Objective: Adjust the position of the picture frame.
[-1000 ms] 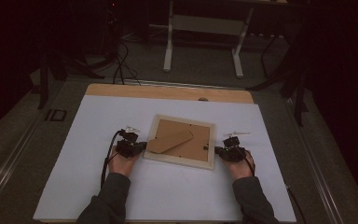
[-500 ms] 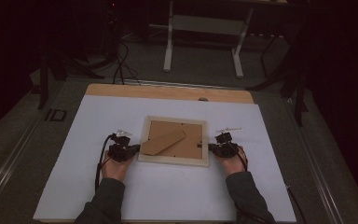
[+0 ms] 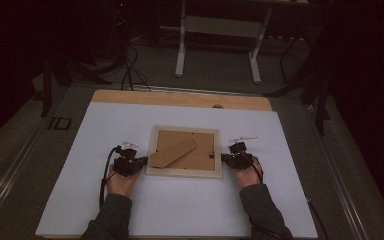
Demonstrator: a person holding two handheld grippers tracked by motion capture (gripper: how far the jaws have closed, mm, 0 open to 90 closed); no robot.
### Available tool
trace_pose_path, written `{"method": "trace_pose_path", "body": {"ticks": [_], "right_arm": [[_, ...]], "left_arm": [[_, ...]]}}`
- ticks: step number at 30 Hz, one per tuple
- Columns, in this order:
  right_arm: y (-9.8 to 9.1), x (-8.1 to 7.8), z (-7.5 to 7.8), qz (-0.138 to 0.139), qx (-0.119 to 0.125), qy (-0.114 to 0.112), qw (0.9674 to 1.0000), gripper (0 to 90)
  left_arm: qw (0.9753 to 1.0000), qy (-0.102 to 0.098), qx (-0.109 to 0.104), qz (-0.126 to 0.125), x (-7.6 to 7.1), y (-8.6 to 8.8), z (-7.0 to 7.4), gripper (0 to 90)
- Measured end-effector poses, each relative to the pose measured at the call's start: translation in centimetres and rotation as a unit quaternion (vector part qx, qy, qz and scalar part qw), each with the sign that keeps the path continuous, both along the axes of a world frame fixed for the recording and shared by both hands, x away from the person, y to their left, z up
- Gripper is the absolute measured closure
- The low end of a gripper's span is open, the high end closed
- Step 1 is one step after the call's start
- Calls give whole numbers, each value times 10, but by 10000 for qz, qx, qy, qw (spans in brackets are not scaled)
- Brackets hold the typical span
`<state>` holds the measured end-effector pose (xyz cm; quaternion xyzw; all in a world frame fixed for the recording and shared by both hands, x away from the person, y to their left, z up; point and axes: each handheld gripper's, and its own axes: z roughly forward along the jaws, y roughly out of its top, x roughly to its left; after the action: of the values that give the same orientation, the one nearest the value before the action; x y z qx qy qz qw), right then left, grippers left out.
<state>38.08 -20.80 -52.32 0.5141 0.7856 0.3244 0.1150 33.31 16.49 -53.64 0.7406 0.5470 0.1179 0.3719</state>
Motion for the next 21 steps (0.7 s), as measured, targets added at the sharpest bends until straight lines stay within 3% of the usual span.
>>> {"method": "trace_pose_path", "body": {"ticks": [9,21], "right_arm": [[3,3,1,33,-84,12,10000,900],[0,2,-1,-55,112,16,9999,900]], "left_arm": [[10000,-29,-63,46,-2,1,-1,900],[9999,-21,33,116,2,-2,0,900]]}}
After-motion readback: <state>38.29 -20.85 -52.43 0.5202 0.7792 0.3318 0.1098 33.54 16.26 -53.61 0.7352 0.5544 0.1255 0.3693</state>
